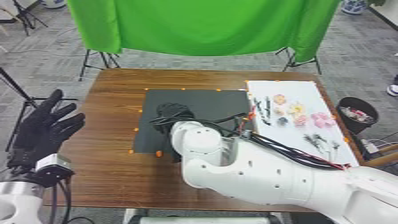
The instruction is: Arrange flowers
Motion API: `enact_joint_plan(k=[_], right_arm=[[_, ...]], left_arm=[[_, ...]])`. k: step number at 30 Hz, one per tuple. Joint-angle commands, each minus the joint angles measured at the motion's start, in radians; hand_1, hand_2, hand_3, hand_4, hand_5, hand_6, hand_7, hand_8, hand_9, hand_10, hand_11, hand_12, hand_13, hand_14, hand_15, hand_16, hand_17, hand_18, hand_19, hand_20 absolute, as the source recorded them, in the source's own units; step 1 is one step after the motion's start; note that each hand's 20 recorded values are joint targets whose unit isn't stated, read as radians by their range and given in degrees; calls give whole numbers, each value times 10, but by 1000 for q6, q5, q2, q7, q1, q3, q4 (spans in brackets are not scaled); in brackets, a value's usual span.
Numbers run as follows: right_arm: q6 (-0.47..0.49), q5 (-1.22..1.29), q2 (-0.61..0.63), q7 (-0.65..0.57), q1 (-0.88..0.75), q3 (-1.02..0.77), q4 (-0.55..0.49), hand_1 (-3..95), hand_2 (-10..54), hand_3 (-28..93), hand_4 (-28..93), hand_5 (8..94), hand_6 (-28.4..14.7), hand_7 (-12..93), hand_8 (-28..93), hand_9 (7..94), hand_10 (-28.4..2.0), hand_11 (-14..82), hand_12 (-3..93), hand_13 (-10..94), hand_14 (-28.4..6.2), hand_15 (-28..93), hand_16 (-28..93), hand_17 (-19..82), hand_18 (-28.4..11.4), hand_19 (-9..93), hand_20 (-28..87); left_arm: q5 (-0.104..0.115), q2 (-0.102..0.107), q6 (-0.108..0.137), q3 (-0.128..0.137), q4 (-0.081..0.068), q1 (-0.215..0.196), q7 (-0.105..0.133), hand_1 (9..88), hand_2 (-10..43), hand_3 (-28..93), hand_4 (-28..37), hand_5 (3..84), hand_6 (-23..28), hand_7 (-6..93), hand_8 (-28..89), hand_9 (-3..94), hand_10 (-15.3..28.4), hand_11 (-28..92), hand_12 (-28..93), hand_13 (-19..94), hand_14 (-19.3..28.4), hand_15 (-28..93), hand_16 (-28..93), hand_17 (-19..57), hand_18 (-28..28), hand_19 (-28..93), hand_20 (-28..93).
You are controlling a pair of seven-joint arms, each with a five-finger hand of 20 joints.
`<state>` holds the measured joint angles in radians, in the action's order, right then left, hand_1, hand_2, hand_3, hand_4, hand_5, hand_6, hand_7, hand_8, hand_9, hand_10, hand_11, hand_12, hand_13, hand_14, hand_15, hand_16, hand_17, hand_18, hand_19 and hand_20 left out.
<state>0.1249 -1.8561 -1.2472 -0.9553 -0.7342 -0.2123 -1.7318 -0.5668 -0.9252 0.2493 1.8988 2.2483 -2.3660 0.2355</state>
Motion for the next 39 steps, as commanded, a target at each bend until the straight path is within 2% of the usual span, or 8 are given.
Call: enact_joint_plan(k=[1,13,21,23,25,29,36,39], right_arm=[[-8,40,-31,-20,19,37,61,442,113,794,-139,597,-67,631,206,732,-141,615,323,774,-82,814,200,582,-144,932,461],[77,46,-75,2,-86,-51,68,467,71,776,-156,611,-49,613,147,743,-139,586,312,772,-84,791,200,573,-143,932,421],[57,63,-66,19,-88,-61,64,474,58,761,-164,634,-44,559,140,744,-141,561,308,764,-88,773,200,559,-146,932,370],[35,53,-58,14,-84,-49,54,473,54,761,-159,641,-46,546,137,743,-142,552,306,760,-90,767,198,555,-148,932,355],[28,33,-46,4,-73,-35,38,472,43,760,-153,647,-47,533,137,743,-142,543,305,758,-91,764,197,555,-149,932,344],[-28,21,-16,-10,-42,-20,-15,448,-5,763,-162,659,-52,492,153,744,-151,523,303,755,-102,756,193,553,-152,932,320],[-24,-14,45,45,-23,-77,-149,381,-30,771,-126,663,-61,478,167,741,-170,550,265,756,-111,757,185,559,-161,932,315],[11,25,91,50,-15,-106,-193,320,5,795,-133,664,-77,434,159,724,-182,552,257,748,-119,753,183,557,-164,932,314]], left_arm=[[-14,13,-24,-17,-11,38,-17,299,66,618,-199,293,59,72,-71,259,182,218,116,198,279,547,-116,-59,284,574,-79],[-6,30,-12,-24,-11,44,-10,300,65,618,-199,294,60,72,-71,260,183,219,115,198,279,547,-117,-59,284,575,-80],[-13,26,-15,-34,-17,68,-19,300,65,619,-199,294,60,72,-71,259,182,220,115,198,279,548,-117,-59,284,575,-80],[-18,14,-18,-26,-14,62,-33,300,65,619,-199,294,61,73,-71,259,183,221,115,198,279,548,-117,-59,284,575,-80],[-11,19,-6,-28,-9,46,-24,301,66,618,-200,294,61,72,-71,259,182,220,115,198,279,548,-117,-59,284,575,-80],[-15,-3,-4,-7,-1,15,-33,300,67,618,-198,294,60,73,-71,259,182,219,115,198,279,549,-117,-59,284,575,-80],[11,-21,32,38,35,-110,18,300,66,619,-198,294,60,74,-72,260,182,219,115,199,279,548,-118,-59,284,576,-80],[18,-29,40,32,43,-137,35,300,66,620,-199,294,60,73,-72,259,182,219,115,198,278,548,-118,-59,284,576,-80]])
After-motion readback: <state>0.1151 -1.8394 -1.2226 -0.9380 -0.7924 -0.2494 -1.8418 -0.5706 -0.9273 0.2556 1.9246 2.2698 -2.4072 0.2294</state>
